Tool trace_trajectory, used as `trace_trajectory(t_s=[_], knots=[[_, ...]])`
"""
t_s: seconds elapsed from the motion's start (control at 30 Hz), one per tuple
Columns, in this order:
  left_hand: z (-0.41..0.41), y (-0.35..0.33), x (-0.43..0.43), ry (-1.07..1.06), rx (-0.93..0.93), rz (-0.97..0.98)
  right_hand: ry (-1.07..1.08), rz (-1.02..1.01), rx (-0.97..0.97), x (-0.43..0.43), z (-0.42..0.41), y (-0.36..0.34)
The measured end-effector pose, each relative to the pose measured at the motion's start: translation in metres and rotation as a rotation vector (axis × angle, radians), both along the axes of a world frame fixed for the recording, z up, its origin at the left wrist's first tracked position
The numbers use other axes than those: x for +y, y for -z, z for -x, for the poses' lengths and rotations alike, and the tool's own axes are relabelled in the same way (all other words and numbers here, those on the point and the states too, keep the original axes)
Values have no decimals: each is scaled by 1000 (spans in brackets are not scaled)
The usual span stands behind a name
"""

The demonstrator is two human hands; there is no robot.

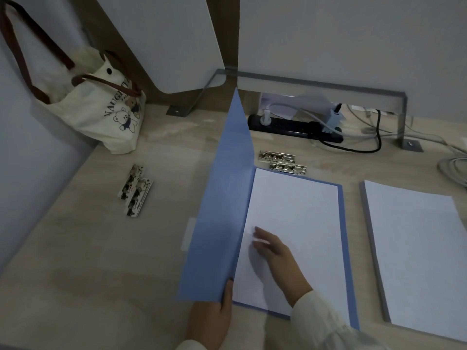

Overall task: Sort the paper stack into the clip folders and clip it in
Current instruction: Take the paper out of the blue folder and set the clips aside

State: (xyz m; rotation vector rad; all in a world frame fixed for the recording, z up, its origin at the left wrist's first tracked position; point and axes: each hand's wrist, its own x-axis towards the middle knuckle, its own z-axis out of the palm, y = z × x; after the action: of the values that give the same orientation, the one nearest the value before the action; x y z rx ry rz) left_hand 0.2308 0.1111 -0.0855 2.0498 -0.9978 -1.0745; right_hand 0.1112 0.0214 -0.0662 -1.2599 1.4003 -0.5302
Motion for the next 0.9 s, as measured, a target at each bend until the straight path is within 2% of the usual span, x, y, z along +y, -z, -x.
trace_trajectory(t_s=[0.07,0.2,0.47,0.77,0.9], knots=[[3,0,-1,-9,-4,-23,158,52,22,4,26,-6],[2,-1,-2,-21,-9,-29,427,99,200,11,92,-6],[3,0,-2,-40,33,-27,484,5,171,10,120,2],[1,0,-2,-22,16,-41,544,42,113,9,129,-3],[1,1,-1,-18,25,-45,501,22,85,10,125,-2]])
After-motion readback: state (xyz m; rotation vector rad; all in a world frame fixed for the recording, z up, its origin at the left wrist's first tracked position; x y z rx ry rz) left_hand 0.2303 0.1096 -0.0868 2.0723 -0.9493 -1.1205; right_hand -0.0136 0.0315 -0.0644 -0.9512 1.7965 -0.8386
